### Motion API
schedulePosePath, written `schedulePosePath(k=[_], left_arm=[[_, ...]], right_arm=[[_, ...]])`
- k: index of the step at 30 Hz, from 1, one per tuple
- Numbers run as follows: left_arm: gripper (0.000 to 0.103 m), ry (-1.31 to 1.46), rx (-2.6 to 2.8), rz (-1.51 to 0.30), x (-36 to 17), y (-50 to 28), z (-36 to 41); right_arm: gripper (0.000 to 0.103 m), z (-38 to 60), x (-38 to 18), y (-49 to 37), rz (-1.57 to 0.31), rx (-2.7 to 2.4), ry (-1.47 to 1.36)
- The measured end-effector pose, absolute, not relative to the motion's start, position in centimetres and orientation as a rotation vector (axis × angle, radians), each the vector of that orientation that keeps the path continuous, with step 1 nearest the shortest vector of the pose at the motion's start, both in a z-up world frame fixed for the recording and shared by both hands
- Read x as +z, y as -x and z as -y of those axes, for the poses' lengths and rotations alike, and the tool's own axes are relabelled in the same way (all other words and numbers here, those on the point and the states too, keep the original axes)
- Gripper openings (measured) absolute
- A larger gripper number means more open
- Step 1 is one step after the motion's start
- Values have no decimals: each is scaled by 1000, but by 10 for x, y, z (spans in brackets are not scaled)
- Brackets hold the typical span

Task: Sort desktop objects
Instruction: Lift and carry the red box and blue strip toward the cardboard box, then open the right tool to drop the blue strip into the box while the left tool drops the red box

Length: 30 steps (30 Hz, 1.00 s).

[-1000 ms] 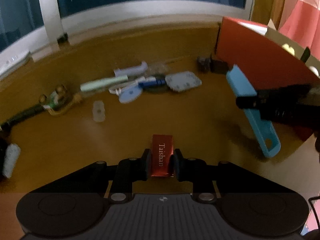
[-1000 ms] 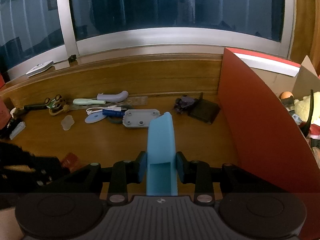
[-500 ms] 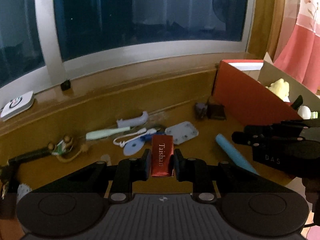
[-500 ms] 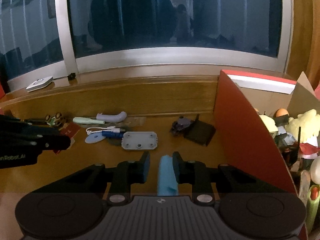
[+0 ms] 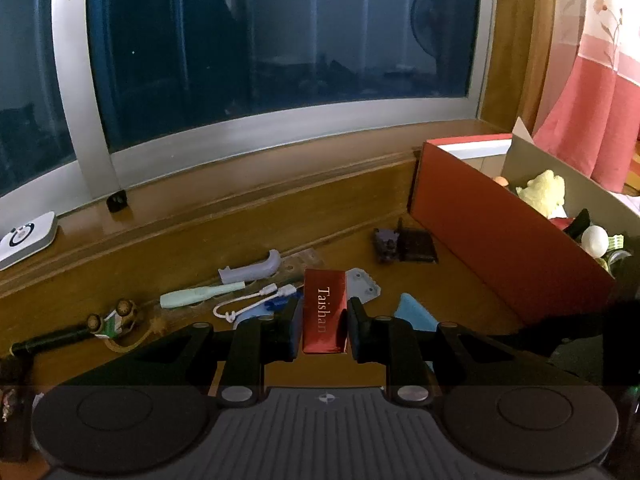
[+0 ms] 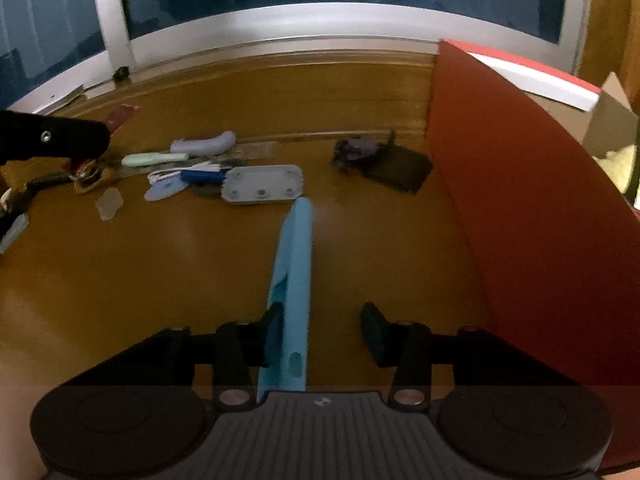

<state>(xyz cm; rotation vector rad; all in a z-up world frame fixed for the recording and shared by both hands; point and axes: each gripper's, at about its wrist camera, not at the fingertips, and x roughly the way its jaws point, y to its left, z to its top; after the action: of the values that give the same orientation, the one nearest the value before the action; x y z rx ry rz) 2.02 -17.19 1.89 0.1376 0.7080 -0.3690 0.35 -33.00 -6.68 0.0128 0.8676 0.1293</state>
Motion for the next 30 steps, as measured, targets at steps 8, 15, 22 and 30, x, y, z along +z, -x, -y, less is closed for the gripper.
schedulePosePath(k=[8,15,22,30], left_arm=[[25,-128,-351,-715,19,-18,165],[25,-123,-347,-722,17,-20,163],[25,-121,-353,-716,19,-20,162],[25,-124,-363,-698,26,-22,167]], right_arm=[[56,326,-59,-2,-819,89,-37],[67,317,-60,-5,-832,127,-19],[34,309,-66,-8,-868,119,-5],[30,323,-45,-5,-803,113,-34]])
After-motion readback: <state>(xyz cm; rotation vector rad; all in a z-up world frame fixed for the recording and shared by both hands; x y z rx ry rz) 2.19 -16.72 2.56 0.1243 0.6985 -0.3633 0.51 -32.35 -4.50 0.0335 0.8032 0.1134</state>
